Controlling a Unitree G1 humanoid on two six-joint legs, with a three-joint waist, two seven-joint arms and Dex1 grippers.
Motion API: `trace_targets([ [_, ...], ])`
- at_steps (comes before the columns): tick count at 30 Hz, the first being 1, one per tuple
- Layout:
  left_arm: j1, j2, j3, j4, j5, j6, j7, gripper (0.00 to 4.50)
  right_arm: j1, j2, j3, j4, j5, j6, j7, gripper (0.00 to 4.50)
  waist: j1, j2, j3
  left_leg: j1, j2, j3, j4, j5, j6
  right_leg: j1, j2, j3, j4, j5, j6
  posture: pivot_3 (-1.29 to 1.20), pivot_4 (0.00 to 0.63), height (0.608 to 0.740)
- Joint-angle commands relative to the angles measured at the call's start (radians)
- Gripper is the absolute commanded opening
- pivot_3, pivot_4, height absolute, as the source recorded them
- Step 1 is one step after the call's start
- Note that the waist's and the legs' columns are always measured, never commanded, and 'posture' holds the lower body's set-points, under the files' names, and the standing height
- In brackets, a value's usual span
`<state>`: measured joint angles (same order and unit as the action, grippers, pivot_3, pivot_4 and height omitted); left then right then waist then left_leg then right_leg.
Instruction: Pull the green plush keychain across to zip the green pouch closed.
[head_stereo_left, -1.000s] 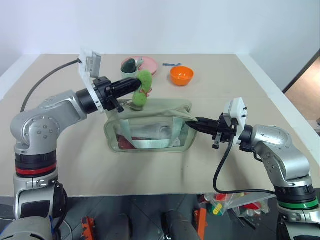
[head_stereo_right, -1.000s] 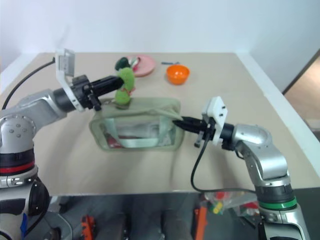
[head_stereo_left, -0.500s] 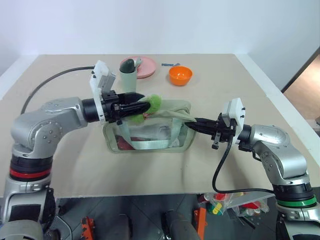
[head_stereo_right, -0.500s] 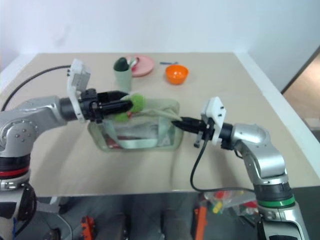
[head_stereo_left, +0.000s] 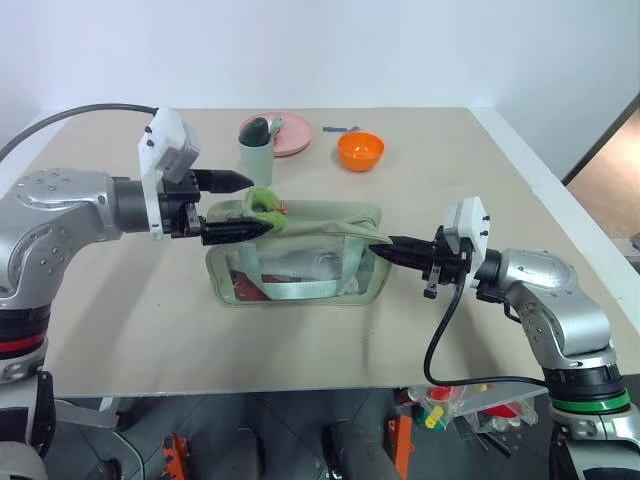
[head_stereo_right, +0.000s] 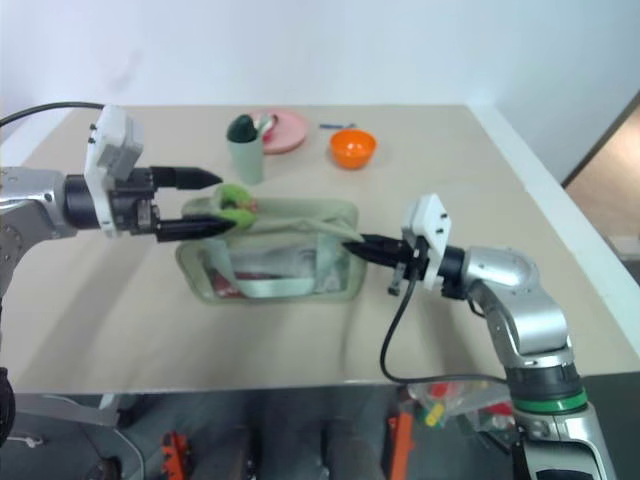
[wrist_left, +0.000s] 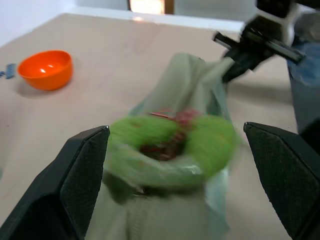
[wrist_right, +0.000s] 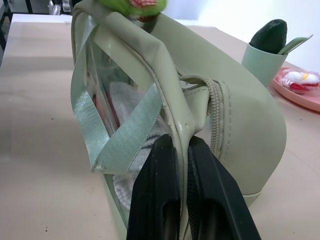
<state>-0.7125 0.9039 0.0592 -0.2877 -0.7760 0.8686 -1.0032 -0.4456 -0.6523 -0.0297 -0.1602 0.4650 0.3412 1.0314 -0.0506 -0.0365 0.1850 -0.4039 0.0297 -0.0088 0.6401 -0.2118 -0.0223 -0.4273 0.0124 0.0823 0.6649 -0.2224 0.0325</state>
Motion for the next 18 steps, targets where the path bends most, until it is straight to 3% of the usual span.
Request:
trace_targets([
  [1, 0.012, 0.02, 0.052, -0.05, -0.035, 0.021, -0.001, 4.45, -0.026, 0.011, 0.016, 0.008, -0.003, -0.021, 0.018, 0.0, 0.0, 0.0, 0.0, 0.0, 0.0, 0.0, 0.0, 0.0, 0.0, 0.0, 0.0, 0.0, 0.0, 0.0, 0.0, 0.0, 0.15, 0.74],
  [9, 0.096, 0.011, 0.242, -0.023, -0.026, 0.012, 0.139, 4.45, -0.027, 0.01, 0.021, 0.026, -0.007, -0.036, 0.026, 0.0, -0.005, 0.0, 0.0, 0.001, 0.002, -0.001, 0.0, 0.0, 0.0, 0.0, 0.001, -0.001, 0.001, 0.0, -0.001, 0.0, 0.15, 0.74],
  [13, 0.227, -0.013, 0.347, -0.093, -0.014, -0.012, 0.216, 4.45, -0.03, 0.008, 0.021, 0.037, -0.009, -0.042, 0.03, 0.0, -0.007, 0.0, 0.0, 0.002, 0.002, 0.0, -0.001, 0.0, 0.0, 0.0, 0.001, 0.0, 0.001, 0.0, -0.001, 0.0, 0.15, 0.74],
  [18, 0.43, -0.119, 0.471, -0.255, -0.093, 0.015, 0.348, 4.45, -0.038, 0.009, 0.015, 0.06, -0.014, -0.062, 0.037, 0.0, -0.007, 0.0, 0.0, 0.002, 0.002, 0.0, 0.0, 0.0, 0.0, 0.001, 0.0, 0.0, 0.001, 0.0, -0.001, 0.0, 0.15, 0.74],
])
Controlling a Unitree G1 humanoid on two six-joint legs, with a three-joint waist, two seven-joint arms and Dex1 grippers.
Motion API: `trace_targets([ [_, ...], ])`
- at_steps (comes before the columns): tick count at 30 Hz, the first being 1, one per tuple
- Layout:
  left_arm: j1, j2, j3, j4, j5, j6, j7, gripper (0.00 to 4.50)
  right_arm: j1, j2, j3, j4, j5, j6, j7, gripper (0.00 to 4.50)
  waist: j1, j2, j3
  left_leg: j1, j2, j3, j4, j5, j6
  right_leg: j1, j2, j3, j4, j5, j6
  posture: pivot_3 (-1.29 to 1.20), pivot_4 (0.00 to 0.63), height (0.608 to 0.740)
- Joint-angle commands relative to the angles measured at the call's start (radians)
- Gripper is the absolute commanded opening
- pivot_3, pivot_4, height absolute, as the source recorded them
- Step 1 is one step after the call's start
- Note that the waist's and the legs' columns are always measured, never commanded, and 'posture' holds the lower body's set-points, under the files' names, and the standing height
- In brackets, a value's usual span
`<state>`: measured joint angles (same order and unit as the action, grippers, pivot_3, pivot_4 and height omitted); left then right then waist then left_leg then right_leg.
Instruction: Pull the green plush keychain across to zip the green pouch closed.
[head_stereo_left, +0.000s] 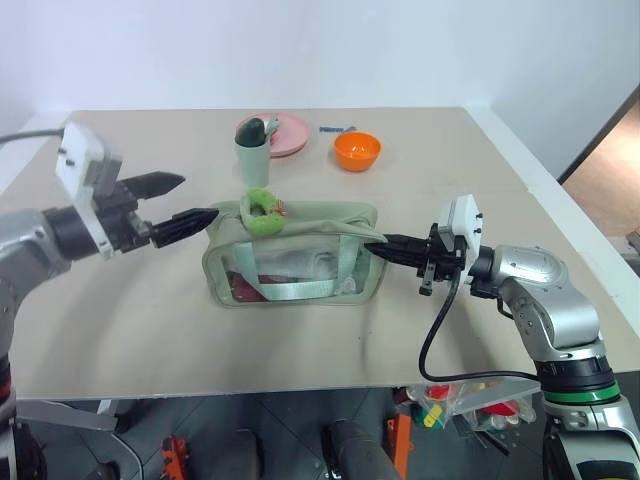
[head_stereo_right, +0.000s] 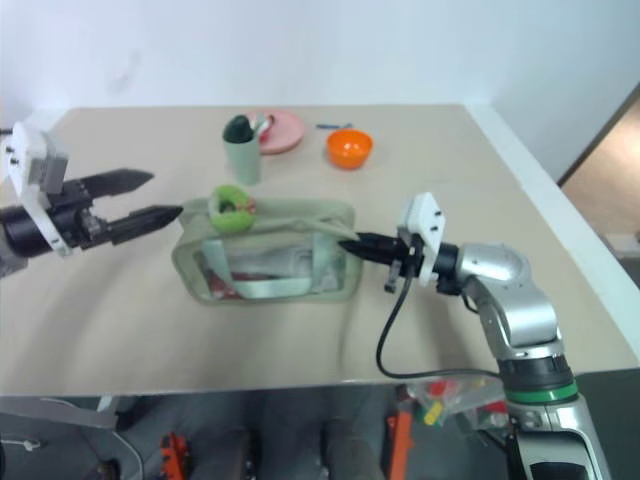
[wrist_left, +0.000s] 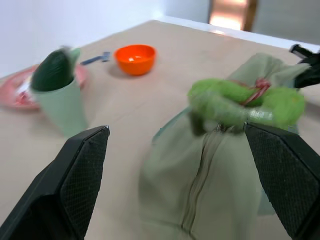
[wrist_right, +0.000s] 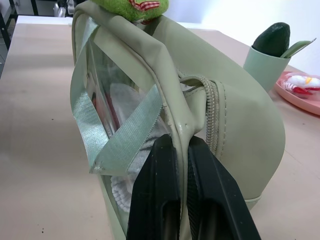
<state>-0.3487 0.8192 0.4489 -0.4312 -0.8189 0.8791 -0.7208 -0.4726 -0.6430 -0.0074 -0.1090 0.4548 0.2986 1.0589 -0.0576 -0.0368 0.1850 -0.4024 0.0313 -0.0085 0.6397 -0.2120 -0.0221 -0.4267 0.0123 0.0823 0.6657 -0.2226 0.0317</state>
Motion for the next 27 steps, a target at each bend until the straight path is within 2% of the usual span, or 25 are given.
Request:
trace_targets([
  [1, 0.12, -0.057, 0.096, -0.149, -0.065, 0.01, 0.088, 4.45, -0.013, 0.001, -0.007, 0.015, -0.006, -0.024, 0.011, 0.0, -0.001, 0.0, 0.0, 0.0, 0.0, 0.0, 0.0, 0.0, 0.0, 0.0, 0.0, 0.0, 0.0, 0.0, 0.0, 0.0, 0.15, 0.74],
  [4, 0.21, -0.104, 0.101, -0.214, -0.095, -0.003, 0.141, 4.45, -0.022, 0.002, -0.005, 0.03, -0.011, -0.033, 0.016, 0.0, 0.001, 0.0, 0.0, 0.001, 0.0, 0.001, 0.0, 0.0, 0.0, 0.001, 0.0, 0.001, 0.0, 0.0, 0.0, 0.0, 0.15, 0.74],
  [12, 0.235, -0.167, -0.042, -0.199, -0.037, -0.083, 0.186, 4.45, -0.052, 0.012, 0.01, 0.063, -0.022, -0.05, 0.03, 0.0, 0.007, 0.0, 0.0, 0.004, -0.001, 0.003, 0.001, 0.001, 0.0, 0.003, 0.0, 0.002, 0.0, 0.0, -0.006, 0.0, 0.15, 0.74],
  [15, 0.237, -0.179, -0.107, -0.166, 0.006, -0.112, 0.18, 3.69, -0.058, 0.016, 0.008, 0.07, -0.027, -0.052, 0.031, 0.0, 0.007, 0.0, 0.0, 0.004, -0.001, 0.003, 0.002, 0.002, 0.0, 0.003, 0.0, 0.003, 0.0, 0.0, -0.006, 0.0, 0.15, 0.74],
  [21, 0.203, -0.199, -0.148, -0.123, 0.033, -0.158, 0.181, 1.67, -0.06, 0.012, -0.008, 0.055, 0.019, 0.032, 0.035, 0.0, 0.007, 0.0, 0.0, 0.004, 0.0, 0.003, 0.0, 0.001, 0.0, 0.002, 0.001, 0.002, 0.0, 0.0, -0.005, 0.0, 0.15, 0.74],
  [25, 0.164, -0.205, -0.167, -0.097, 0.043, -0.172, 0.18, 0.27, -0.054, -0.06, 0.015, -0.007, 0.029, 0.093, 0.104, 1.4, 0.009, 0.0, 0.0, 0.004, -0.001, 0.002, 0.0, 0.001, 0.0, 0.002, 0.001, 0.002, 0.0, 0.0, -0.005, 0.0, 0.15, 0.74],
  [26, 0.156, -0.206, -0.171, -0.091, 0.045, -0.174, 0.179, 0.01, -0.051, -0.073, 0.016, -0.024, 0.034, 0.106, 0.111, 1.74, 0.01, 0.0, 0.0, 0.003, -0.001, 0.003, 0.0, 0.001, 0.0, 0.002, 0.0, 0.002, 0.0, 0.0, -0.005, 0.0, 0.15, 0.74],
  [27, 0.15, -0.207, -0.178, -0.084, 0.046, -0.176, 0.175, 0.0, -0.054, -0.079, 0.011, -0.041, 0.04, 0.117, 0.107, 2.09, 0.01, 0.0, 0.0, 0.003, -0.001, 0.003, 0.0, 0.001, 0.0, 0.002, 0.0, 0.002, 0.0, 0.0, -0.005, 0.0, 0.15, 0.74],
])
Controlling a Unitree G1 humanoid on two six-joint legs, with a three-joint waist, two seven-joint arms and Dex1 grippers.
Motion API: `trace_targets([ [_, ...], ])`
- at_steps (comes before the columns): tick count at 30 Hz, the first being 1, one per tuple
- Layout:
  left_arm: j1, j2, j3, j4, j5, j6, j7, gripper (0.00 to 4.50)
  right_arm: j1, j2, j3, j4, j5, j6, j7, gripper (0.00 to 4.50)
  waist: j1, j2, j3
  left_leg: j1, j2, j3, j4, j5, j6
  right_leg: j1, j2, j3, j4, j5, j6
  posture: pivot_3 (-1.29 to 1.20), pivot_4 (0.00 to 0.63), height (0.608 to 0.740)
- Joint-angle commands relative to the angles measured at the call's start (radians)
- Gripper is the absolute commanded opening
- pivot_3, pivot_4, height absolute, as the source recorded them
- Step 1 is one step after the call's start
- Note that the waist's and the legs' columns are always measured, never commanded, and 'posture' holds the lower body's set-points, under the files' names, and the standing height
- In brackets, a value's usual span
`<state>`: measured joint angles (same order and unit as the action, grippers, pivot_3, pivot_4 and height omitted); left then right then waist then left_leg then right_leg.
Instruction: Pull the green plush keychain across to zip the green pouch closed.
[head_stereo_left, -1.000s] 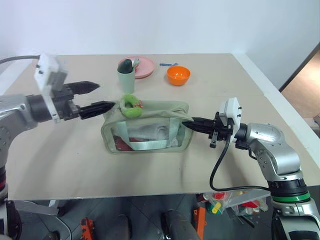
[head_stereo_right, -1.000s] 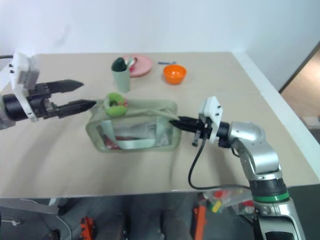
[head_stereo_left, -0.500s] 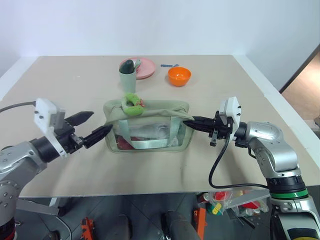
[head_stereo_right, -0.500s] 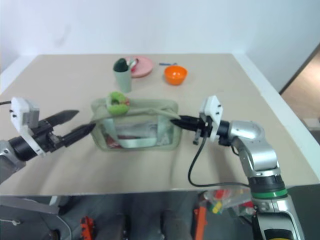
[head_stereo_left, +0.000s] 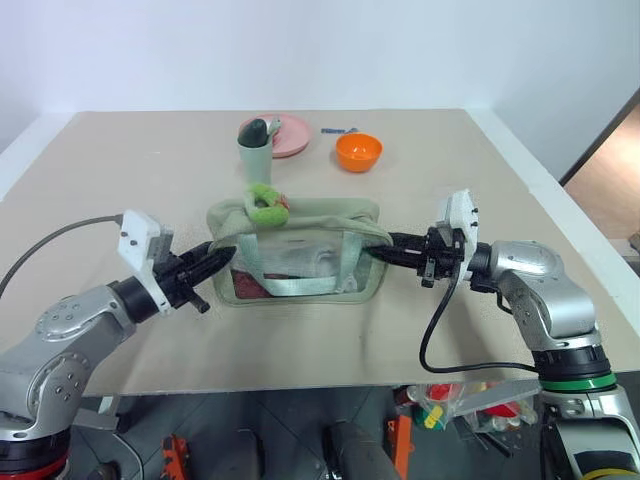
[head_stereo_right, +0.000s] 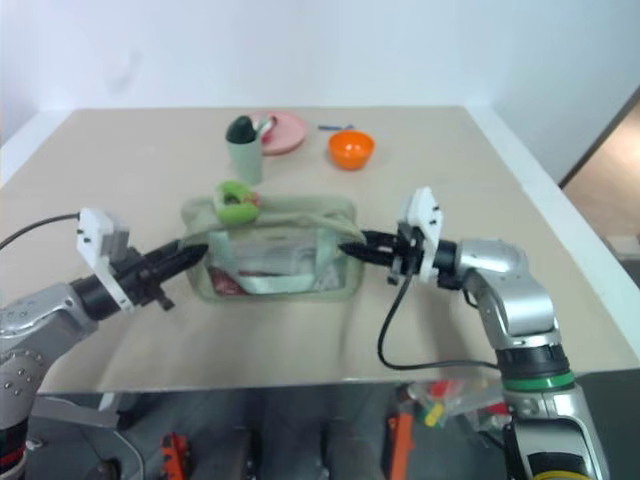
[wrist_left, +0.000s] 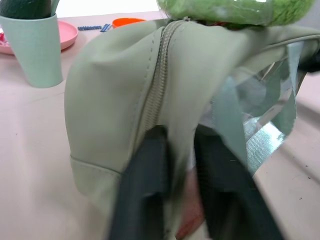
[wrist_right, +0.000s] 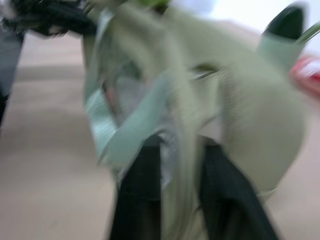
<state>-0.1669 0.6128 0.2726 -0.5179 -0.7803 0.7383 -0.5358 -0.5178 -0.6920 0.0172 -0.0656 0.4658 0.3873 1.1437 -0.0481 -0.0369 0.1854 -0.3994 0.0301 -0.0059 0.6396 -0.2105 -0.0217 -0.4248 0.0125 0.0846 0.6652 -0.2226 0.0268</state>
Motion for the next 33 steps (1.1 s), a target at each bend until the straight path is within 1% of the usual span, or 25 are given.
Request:
trace_targets([
  [1, -0.038, -0.005, -0.012, 0.011, 0.013, -0.04, -0.013, 0.0, -0.022, -0.046, -0.019, -0.103, 0.037, 0.054, 0.022, 2.4, 0.0, 0.0, 0.0, 0.0, 0.0, 0.0, 0.0, 0.0, 0.0, 0.0, 0.0, 0.0, 0.0, 0.0, 0.0, 0.0, 0.15, 0.74],
  [2, -0.043, -0.009, -0.021, 0.019, 0.02, -0.044, -0.015, 0.0, -0.038, -0.059, -0.025, -0.115, 0.039, 0.067, 0.02, 2.76, 0.0, 0.0, 0.0, 0.0, 0.0, 0.0, 0.0, 0.0, 0.0, 0.0, 0.0, 0.0, 0.0, 0.0, 0.0, 0.0, 0.15, 0.74],
  [3, -0.049, -0.015, -0.031, 0.028, 0.028, -0.049, -0.015, 0.0, -0.065, -0.073, -0.038, -0.125, 0.057, 0.105, 0.014, 3.02, 0.0, 0.0, 0.0, 0.0, 0.0, 0.0, 0.0, 0.0, 0.0, 0.0, 0.0, 0.0, 0.0, 0.0, 0.0, 0.0, 0.15, 0.74],
  [6, -0.067, -0.035, -0.051, 0.048, 0.043, -0.063, -0.006, 0.0, -0.142, -0.108, -0.057, -0.149, 0.089, 0.178, 0.002, 4.25, 0.0, 0.0, 0.0, -0.001, 0.0, 0.0, 0.0, 0.0, 0.0, -0.001, 0.0, 0.0, 0.0, 0.0, 0.0, 0.0, 0.15, 0.74],
  [7, -0.072, -0.041, -0.058, 0.052, 0.048, -0.068, -0.003, 0.0, -0.169, -0.111, -0.062, -0.161, 0.101, 0.2, -0.008, 4.48, 0.0, 0.0, 0.0, -0.001, 0.0, 0.0, 0.0, 0.0, 0.0, -0.001, 0.0, 0.0, -0.001, 0.0, 0.0, 0.0, 0.15, 0.74],
  [11, -0.095, -0.076, -0.081, 0.062, 0.064, -0.086, 0.008, 0.0, -0.278, -0.061, -0.047, -0.228, 0.119, 0.224, -0.074, 4.48, 0.0, 0.0, 0.0, -0.001, 0.0, -0.001, 0.0, 0.0, 0.0, -0.001, 0.0, -0.001, -0.001, 0.001, 0.003, 0.0, 0.15, 0.74],
  [14, -0.107, -0.095, -0.104, 0.07, 0.083, -0.095, 0.009, 0.0, -0.33, 0.043, 0.022, -0.239, 0.027, 0.119, -0.158, 4.48, -0.002, 0.0, 0.0, -0.002, 0.001, -0.002, -0.001, 0.0, 0.0, -0.001, 0.001, -0.002, -0.001, 0.002, 0.003, 0.0, 0.15, 0.74],
  [16, -0.115, -0.105, -0.118, 0.075, 0.095, -0.1, 0.01, 0.0, -0.34, 0.103, 0.064, -0.222, -0.031, 0.068, -0.203, 4.48, 0.0, 0.0, 0.0, -0.002, 0.001, -0.002, -0.001, 0.0, 0.0, -0.001, 0.001, -0.002, -0.001, 0.001, 0.004, 0.0, 0.15, 0.74],
  [20, -0.129, -0.124, -0.141, 0.075, 0.11, -0.103, 0.013, 0.0, -0.346, 0.169, 0.126, -0.16, -0.109, 0.004, -0.231, 4.48, 0.001, 0.0, 0.0, -0.005, 0.0, -0.002, 0.0, 0.0, 0.0, -0.003, -0.001, -0.002, -0.001, 0.001, 0.005, 0.0, 0.15, 0.74],
  [27, -0.134, -0.139, -0.151, 0.078, 0.133, -0.114, 0.016, 0.0, -0.388, 0.238, 0.152, -0.041, -0.168, -0.045, -0.249, 4.48, 0.003, 0.0, 0.0, -0.006, -0.001, -0.002, 0.001, 0.0, 0.0, -0.003, -0.002, -0.002, -0.001, 0.001, 0.006, 0.0, 0.15, 0.74],
  [30, -0.133, -0.142, -0.154, 0.075, 0.144, -0.118, 0.019, 0.0, -0.385, 0.257, 0.16, 0.007, -0.189, -0.069, -0.246, 3.69, 0.003, 0.0, 0.0, -0.006, -0.001, -0.003, 0.0, 0.0, 0.0, -0.003, -0.001, -0.003, -0.001, 0.001, 0.006, 0.0, 0.15, 0.74],
  [33, -0.131, -0.143, -0.158, 0.076, 0.156, -0.122, 0.02, 0.0, -0.371, 0.266, 0.17, 0.021, -0.201, -0.08, -0.235, 2.7, 0.003, 0.0, 0.0, -0.006, -0.001, -0.004, 0.0, 0.0, 0.0, -0.003, -0.002, -0.004, -0.001, 0.001, 0.005, 0.0, 0.15, 0.74],
])
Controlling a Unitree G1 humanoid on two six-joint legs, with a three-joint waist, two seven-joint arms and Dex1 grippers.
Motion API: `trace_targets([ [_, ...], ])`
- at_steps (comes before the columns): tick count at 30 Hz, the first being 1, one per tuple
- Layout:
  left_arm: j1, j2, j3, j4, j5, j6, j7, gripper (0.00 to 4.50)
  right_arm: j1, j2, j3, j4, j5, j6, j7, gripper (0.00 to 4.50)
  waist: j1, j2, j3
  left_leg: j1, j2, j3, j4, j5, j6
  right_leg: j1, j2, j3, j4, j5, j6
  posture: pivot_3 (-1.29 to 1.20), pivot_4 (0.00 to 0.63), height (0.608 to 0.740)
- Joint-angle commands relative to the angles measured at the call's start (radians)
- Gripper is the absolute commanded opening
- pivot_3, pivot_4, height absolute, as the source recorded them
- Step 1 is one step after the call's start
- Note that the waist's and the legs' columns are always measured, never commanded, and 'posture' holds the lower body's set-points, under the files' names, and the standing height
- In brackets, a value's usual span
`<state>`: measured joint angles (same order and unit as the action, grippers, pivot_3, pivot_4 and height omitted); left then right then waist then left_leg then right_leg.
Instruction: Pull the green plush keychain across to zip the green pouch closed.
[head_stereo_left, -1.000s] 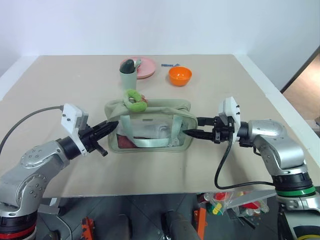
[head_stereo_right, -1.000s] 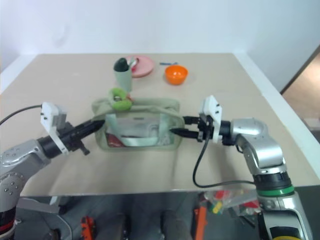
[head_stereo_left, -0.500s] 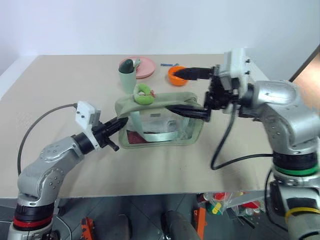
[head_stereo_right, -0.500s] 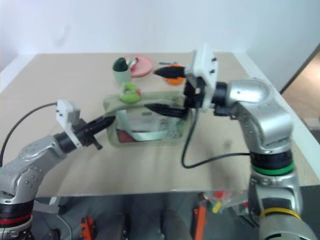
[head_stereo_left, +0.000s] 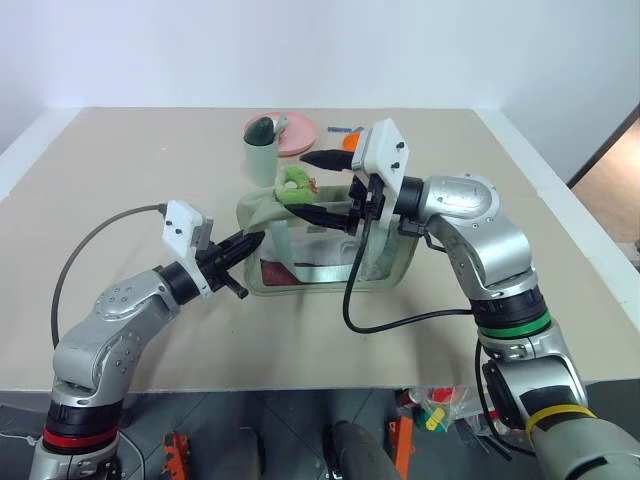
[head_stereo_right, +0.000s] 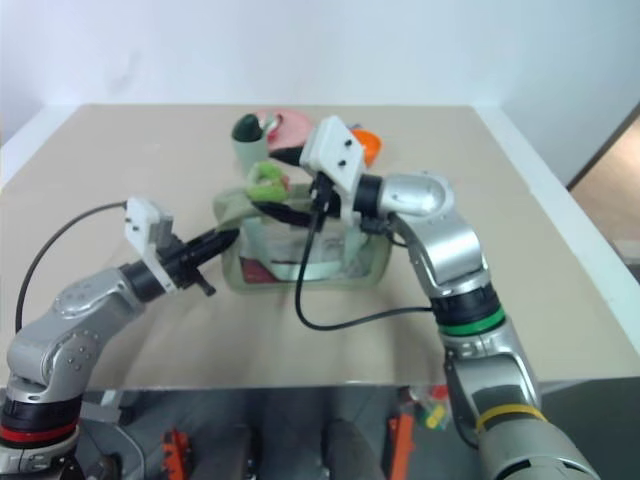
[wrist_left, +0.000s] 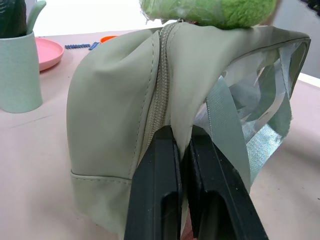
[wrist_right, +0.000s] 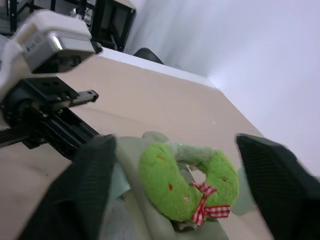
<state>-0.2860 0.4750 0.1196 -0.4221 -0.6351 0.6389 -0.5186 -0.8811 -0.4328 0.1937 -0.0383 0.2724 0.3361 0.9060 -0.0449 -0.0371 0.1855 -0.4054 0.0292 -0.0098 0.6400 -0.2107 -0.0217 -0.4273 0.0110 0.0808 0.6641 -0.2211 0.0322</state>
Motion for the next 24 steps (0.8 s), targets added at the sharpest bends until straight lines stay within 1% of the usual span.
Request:
trace_targets([
  [1, -0.01, -0.005, -0.007, -0.019, 0.014, -0.024, 0.003, 0.0, -0.003, 0.009, -0.002, -0.005, -0.011, -0.029, 0.006, 2.38, 0.0, 0.0, 0.0, 0.0, 0.0, 0.0, 0.0, 0.0, 0.0, 0.0, 0.0, 0.0, 0.0, 0.0, 0.0, 0.0, 0.15, 0.74],
  [2, -0.01, -0.005, -0.008, -0.019, 0.017, -0.025, 0.003, 0.0, 0.0, 0.01, 0.0, -0.004, -0.014, -0.03, 0.008, 1.9, 0.0, 0.0, 0.0, 0.0, 0.0, 0.0, 0.0, 0.0, 0.0, 0.0, 0.0, 0.0, 0.0, 0.0, 0.0, 0.0, 0.15, 0.74],
  [6, -0.01, -0.008, -0.013, -0.024, 0.024, -0.023, 0.005, 0.0, 0.017, 0.015, 0.023, 0.002, -0.038, -0.041, 0.015, 0.55, 0.0, 0.0, 0.0, 0.0, 0.0, 0.0, 0.0, 0.0, 0.0, 0.0, 0.0, 0.0, 0.0, 0.0, 0.0, 0.0, 0.15, 0.74],
  [7, -0.01, -0.009, -0.014, -0.024, 0.026, -0.023, 0.005, 0.0, 0.018, 0.015, 0.028, 0.005, -0.044, -0.046, 0.017, 0.15, 0.0, 0.0, 0.0, 0.0, 0.0, 0.0, 0.0, 0.0, 0.0, 0.0, 0.0, 0.0, 0.0, 0.0, 0.0, 0.0, 0.15, 0.74],
  [8, -0.011, -0.011, -0.014, -0.023, 0.028, -0.023, 0.005, 0.0, 0.018, 0.015, 0.031, 0.008, -0.047, -0.049, 0.021, 0.02, 0.0, 0.0, 0.0, 0.0, 0.0, 0.0, 0.0, 0.0, 0.0, 0.0, 0.0, 0.0, 0.0, 0.0, 0.0, 0.0, 0.15, 0.74],
  [17, -0.028, -0.024, -0.015, -0.008, 0.057, -0.03, 0.023, 0.0, 0.009, 0.026, 0.019, 0.001, -0.046, -0.081, 0.024, 0.02, 0.0, 0.0, 0.0, 0.0, 0.0, -0.001, 0.0, 0.0, 0.0, 0.0, 0.0, -0.001, 0.0, 0.0, 0.0, 0.0, 0.15, 0.74],
  [20, -0.055, -0.045, -0.01, 0.004, 0.075, -0.039, 0.048, 0.0, -0.018, 0.032, -0.036, -0.024, -0.019, -0.097, -0.004, 0.02, 0.0, 0.0, 0.0, 0.0, 0.0, -0.001, 0.0, 0.0, 0.0, 0.0, 0.0, -0.001, 0.0, 0.0, 0.0, 0.0, 0.15, 0.74],
  [24, -0.097, -0.073, -0.007, 0.028, 0.111, -0.066, 0.085, 0.0, -0.044, -0.018, -0.123, -0.032, -0.018, -0.126, -0.036, 0.02, 0.0, 0.0, 0.0, -0.001, 0.0, -0.001, 0.0, 0.0, 0.0, 0.0, 0.0, -0.001, 0.0, 0.0, 0.0, 0.0, 0.15, 0.74],
])
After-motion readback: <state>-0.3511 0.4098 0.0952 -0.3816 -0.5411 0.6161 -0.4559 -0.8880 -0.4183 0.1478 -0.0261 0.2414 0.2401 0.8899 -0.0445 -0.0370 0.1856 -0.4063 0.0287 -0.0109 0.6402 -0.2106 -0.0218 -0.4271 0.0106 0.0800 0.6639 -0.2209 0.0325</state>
